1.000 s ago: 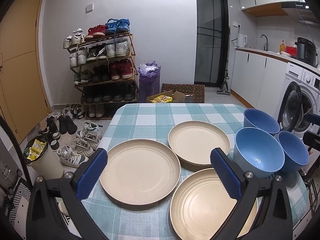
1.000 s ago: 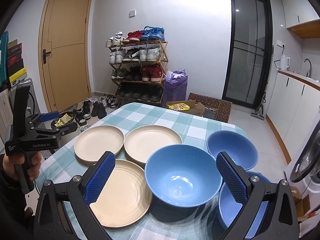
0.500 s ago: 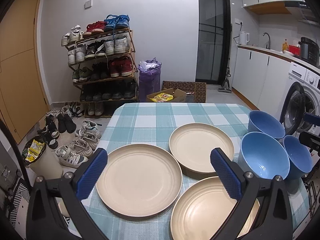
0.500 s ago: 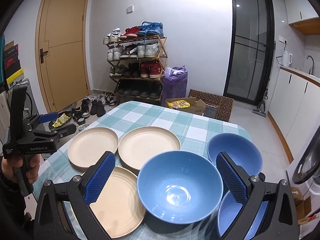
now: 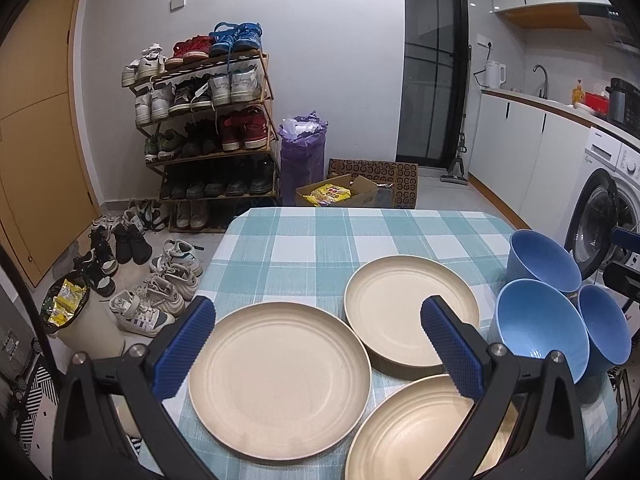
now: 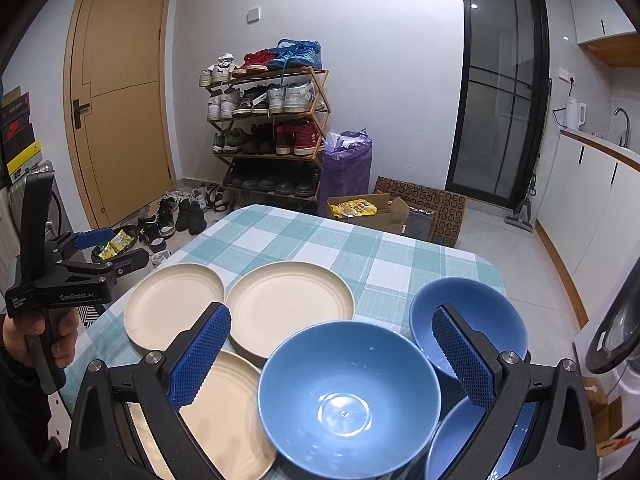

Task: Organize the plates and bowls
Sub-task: 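Move both tools forward toward the nearest large cream plate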

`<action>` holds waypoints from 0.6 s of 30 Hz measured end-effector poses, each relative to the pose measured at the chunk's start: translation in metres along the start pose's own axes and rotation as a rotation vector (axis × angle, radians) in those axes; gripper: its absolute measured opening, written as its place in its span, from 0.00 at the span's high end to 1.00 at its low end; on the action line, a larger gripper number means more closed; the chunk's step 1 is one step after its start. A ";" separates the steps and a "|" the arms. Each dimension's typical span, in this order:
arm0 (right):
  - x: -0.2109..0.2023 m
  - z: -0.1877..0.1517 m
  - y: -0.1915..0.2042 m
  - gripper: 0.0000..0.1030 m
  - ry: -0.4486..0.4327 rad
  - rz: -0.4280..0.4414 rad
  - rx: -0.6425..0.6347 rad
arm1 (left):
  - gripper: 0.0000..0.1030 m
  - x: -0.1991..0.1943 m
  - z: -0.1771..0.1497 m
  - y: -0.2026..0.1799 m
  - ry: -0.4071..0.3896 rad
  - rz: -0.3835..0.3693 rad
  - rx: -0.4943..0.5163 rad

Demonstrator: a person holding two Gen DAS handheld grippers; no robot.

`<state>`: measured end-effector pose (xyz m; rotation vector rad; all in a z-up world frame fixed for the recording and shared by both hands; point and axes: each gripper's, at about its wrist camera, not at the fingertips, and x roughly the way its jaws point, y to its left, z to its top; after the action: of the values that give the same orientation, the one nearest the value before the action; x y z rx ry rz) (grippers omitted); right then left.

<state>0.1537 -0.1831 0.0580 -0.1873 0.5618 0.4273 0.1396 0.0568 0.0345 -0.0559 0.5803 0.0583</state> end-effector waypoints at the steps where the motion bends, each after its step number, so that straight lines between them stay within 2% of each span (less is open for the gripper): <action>1: 0.001 0.001 -0.001 0.00 0.001 0.002 0.000 | 0.00 0.002 0.001 -0.001 0.001 0.001 0.002; 18: 0.019 0.017 -0.014 0.00 0.016 0.002 0.000 | 0.00 0.016 0.022 -0.012 0.000 -0.002 0.018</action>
<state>0.1821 -0.1846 0.0626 -0.1901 0.5780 0.4282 0.1656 0.0473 0.0443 -0.0392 0.5809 0.0510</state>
